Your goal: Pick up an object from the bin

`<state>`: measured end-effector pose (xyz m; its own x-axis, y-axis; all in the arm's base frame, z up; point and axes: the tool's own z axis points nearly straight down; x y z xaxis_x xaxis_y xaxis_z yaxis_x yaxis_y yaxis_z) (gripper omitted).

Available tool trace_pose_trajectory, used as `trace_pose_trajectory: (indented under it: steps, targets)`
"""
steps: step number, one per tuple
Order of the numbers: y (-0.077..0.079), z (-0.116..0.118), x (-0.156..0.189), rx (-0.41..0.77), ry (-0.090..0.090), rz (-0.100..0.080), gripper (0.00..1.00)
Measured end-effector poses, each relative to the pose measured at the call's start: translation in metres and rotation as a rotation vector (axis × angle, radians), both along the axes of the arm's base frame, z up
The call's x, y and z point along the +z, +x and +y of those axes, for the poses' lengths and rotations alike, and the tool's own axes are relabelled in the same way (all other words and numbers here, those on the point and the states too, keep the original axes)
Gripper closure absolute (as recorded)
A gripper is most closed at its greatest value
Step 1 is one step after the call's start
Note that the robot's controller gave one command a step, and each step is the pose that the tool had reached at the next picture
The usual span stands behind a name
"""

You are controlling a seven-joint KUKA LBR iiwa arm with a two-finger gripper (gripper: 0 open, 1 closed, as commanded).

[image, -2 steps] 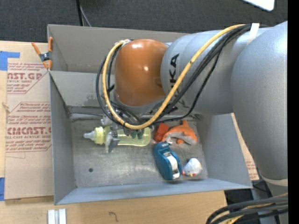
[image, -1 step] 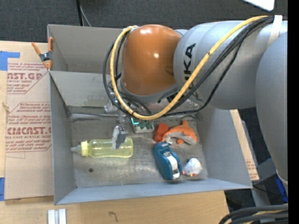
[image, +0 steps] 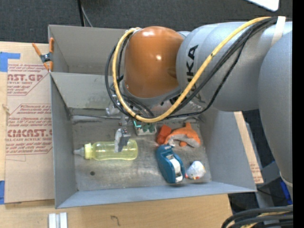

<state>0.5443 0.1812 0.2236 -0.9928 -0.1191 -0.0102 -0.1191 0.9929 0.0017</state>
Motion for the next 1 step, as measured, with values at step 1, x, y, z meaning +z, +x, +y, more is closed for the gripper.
trace_pose_trajectory:
  steps: [1]
  targets:
    - [-0.0037,0.0164,0.0222,-0.025,-0.005,0.015,0.0]
